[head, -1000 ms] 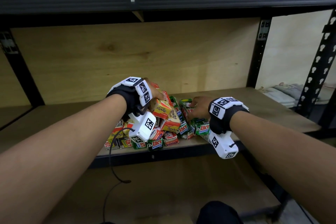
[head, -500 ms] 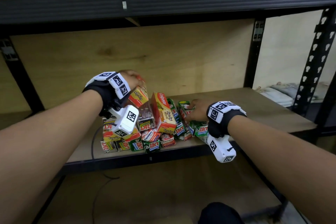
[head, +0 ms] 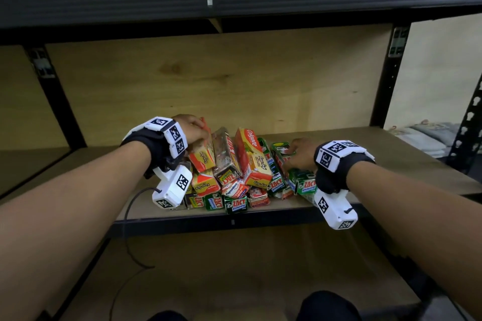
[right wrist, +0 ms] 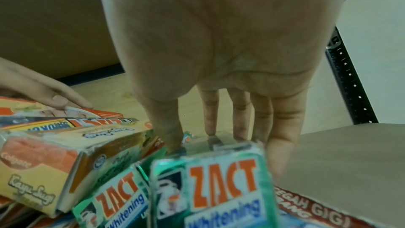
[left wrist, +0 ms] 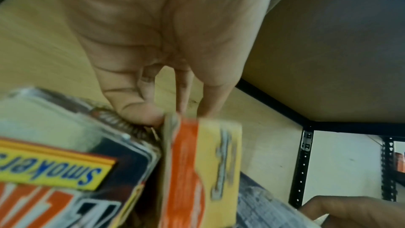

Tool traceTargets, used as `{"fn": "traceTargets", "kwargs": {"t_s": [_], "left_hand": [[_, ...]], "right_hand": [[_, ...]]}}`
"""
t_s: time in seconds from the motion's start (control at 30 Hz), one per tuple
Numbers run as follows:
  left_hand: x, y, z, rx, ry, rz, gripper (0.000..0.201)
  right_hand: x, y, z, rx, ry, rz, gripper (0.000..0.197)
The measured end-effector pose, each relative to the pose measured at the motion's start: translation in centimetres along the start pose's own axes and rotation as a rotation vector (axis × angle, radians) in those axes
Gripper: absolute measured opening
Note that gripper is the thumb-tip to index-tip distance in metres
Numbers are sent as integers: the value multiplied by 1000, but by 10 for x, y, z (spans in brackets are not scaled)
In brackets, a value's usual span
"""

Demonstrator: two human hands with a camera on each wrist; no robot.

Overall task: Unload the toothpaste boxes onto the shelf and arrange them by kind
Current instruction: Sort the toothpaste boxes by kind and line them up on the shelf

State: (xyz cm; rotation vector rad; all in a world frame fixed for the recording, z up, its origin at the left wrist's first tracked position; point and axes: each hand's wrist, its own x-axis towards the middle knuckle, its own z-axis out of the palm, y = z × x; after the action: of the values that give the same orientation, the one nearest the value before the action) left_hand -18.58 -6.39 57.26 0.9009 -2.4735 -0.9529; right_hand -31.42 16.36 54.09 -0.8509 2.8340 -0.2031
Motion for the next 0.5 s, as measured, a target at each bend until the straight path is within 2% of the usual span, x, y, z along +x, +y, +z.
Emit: {"fn": "traceTargets", "kwargs": {"t_s": [0.1, 0.23, 0.4, 0.5], "left_hand": [[-1, 1, -2, 112, -7, 6, 36], [2, -4, -1, 177, 14, 34, 36], [-1, -8, -3, 305, 13, 86, 34], [-1, -13, -2, 305, 7, 104, 35]], "right_hand": [[-1, -13, -5, 74, 59, -3, 54], [-2, -39, -11, 141, 106, -72, 48], [6, -62, -3, 135, 35, -100, 56], [8, -71, 1, 81, 21, -93, 72]]}}
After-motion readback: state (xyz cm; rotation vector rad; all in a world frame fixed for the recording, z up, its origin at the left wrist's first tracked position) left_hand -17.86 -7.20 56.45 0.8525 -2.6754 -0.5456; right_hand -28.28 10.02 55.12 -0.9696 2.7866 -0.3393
